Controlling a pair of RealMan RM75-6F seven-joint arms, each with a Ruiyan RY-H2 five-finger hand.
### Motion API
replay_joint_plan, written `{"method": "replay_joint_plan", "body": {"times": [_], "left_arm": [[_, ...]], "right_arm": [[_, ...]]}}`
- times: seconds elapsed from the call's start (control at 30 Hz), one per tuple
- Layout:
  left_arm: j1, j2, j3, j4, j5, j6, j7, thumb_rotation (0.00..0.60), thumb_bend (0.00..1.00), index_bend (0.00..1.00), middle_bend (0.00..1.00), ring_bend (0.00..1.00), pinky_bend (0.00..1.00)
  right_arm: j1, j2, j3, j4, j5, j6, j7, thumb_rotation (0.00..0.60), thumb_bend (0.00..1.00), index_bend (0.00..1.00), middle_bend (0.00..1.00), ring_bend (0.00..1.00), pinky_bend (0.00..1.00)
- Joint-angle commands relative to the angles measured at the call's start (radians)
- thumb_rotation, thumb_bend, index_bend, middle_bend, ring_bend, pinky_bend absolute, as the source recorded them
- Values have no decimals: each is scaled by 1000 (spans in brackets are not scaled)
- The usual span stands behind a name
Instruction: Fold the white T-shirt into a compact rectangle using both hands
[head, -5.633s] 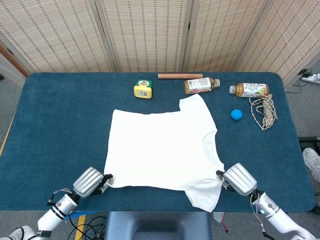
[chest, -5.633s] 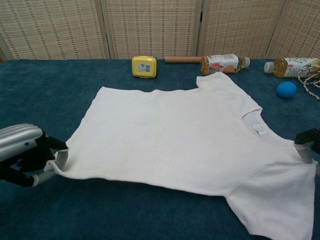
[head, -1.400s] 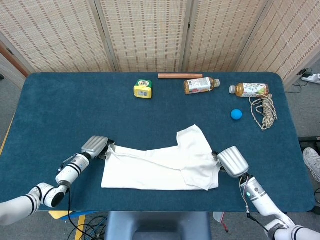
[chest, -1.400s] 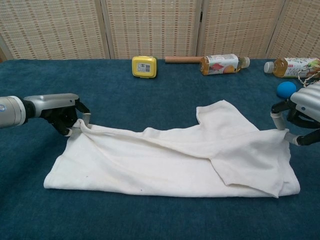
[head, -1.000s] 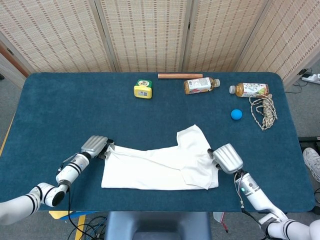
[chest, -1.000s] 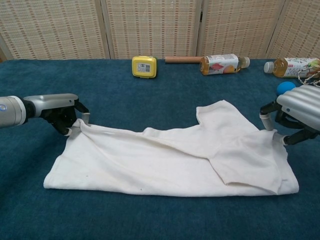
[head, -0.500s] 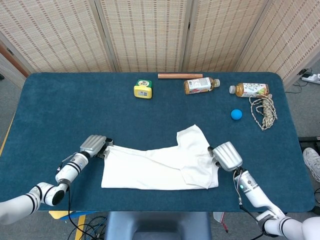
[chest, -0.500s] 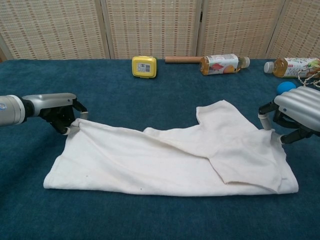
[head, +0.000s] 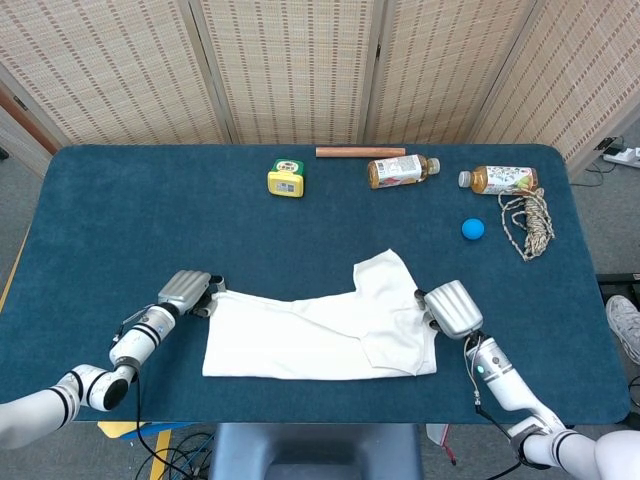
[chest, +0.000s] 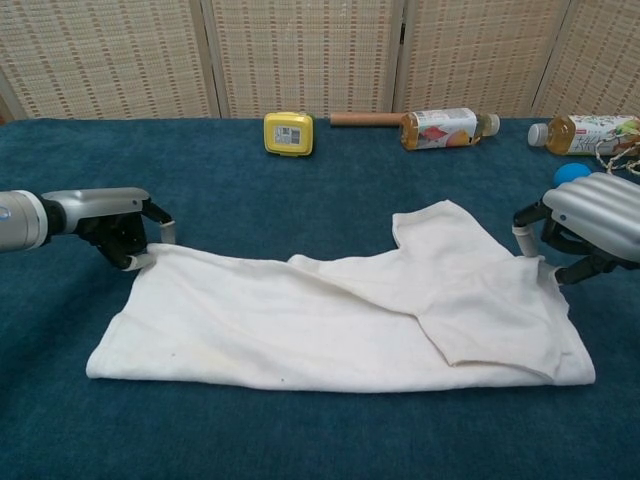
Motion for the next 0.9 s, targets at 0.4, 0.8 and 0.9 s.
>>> {"method": "replay_joint_plan", "body": {"times": [0.4, 0.8, 0.9], "left_arm": [[12, 43, -11, -73, -56, 25, 49, 600, 338, 0, 904, 864, 975], [22, 106, -30, -162, -105, 56, 80, 600, 306, 0, 888, 857, 974], [26, 116, -37, -177, -113, 69, 78, 600, 296, 0, 889, 856, 974]], "right_arm": [[8, 21, 20, -64, 59, -53, -46, 600, 453, 302, 923, 1000, 1000], [13, 82, 43, -162, 119, -101, -94, 600, 75, 119, 899, 985, 1000], [12, 95, 51, -181, 137, -109, -106, 600, 11, 84, 899, 983, 1000]]}}
